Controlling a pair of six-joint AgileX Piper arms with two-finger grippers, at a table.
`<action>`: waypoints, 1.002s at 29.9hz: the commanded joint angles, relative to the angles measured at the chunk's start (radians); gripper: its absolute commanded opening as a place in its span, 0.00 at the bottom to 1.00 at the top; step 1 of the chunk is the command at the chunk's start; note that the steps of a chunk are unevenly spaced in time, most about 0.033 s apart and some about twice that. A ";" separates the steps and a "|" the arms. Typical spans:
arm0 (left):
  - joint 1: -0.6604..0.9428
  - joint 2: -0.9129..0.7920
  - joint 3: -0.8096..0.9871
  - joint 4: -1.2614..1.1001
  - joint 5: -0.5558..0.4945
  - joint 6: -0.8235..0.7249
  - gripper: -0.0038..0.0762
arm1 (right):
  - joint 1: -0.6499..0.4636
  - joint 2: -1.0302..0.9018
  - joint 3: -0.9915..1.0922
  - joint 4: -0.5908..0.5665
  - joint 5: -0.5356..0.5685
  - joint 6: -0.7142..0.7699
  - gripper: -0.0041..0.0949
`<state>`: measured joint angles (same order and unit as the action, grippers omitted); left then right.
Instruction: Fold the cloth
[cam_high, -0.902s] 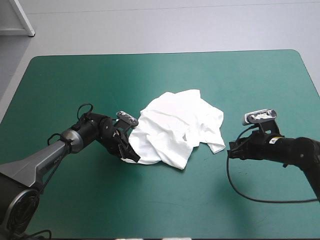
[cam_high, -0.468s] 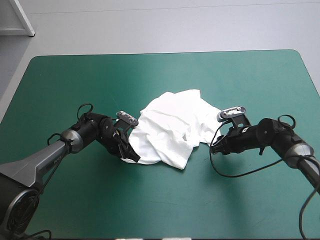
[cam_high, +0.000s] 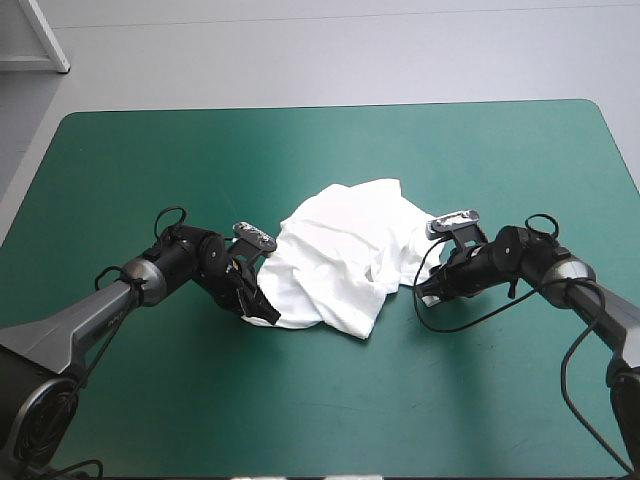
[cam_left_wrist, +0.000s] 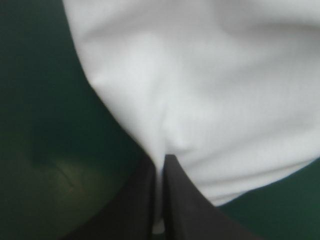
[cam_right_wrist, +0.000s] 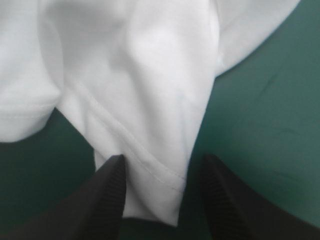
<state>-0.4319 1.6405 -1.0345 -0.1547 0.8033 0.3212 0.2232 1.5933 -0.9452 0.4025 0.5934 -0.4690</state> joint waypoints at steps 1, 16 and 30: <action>-0.001 -0.020 -0.012 0.019 -0.002 0.002 0.07 | 0.000 -0.006 -0.024 0.014 0.035 -0.010 0.38; 0.072 -0.316 -0.166 0.101 -0.006 -0.067 0.07 | 0.000 -0.257 -0.388 -0.044 0.124 0.015 0.04; 0.100 -0.544 -0.694 0.373 -0.051 -0.110 0.07 | 0.000 -0.406 -0.940 -0.189 0.211 0.029 0.04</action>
<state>-0.3327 1.1417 -1.6056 0.1615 0.8269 0.2220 0.2232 1.2336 -1.7767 0.2353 0.8690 -0.4410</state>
